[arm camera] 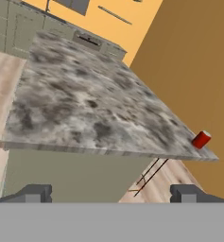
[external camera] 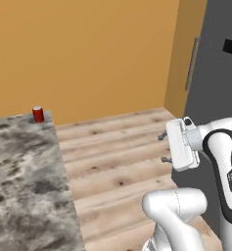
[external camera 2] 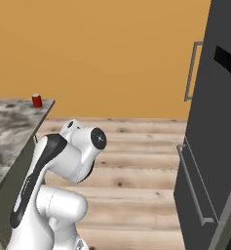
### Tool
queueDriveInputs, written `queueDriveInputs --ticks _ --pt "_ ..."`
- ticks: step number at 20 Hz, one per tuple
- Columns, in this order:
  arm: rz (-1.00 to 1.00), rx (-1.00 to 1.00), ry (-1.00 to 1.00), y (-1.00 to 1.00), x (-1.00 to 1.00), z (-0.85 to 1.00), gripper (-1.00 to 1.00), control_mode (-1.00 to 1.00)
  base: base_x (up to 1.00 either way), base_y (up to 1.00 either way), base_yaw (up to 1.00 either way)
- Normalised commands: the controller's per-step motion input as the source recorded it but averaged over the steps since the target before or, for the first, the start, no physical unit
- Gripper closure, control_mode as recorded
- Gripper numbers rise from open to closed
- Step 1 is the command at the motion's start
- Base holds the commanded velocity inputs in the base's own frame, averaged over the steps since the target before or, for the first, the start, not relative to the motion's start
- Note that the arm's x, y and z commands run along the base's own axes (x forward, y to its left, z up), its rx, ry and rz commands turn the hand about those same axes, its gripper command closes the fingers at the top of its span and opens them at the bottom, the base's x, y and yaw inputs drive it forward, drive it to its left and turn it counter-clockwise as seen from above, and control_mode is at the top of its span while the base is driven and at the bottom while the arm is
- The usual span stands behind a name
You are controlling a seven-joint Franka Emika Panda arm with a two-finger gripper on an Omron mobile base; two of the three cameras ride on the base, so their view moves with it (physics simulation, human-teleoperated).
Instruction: Four empty soda cans are scattered around the kitchen. Gather all the cans and cluster them next to the stove for recycling.
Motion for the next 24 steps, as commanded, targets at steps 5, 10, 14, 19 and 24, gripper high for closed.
queueDriveInputs --ticks 5,10,14,19,24 --pt "0.00 0.00 0.00 0.00 0.00 0.00 -1.00 1.00 0.69 0.20 0.00" --pt "0.00 0.00 0.00 0.00 0.00 0.00 -1.00 1.00 0.65 0.23 0.03" --pt "0.00 0.00 0.00 0.00 0.00 0.00 -1.00 1.00 0.58 0.24 0.08" --pt "0.00 0.00 0.00 0.00 0.00 0.00 -1.00 1.00 0.51 0.14 0.11" --pt "0.00 0.00 0.00 0.00 0.00 0.00 -1.00 1.00 0.33 0.03 0.24"
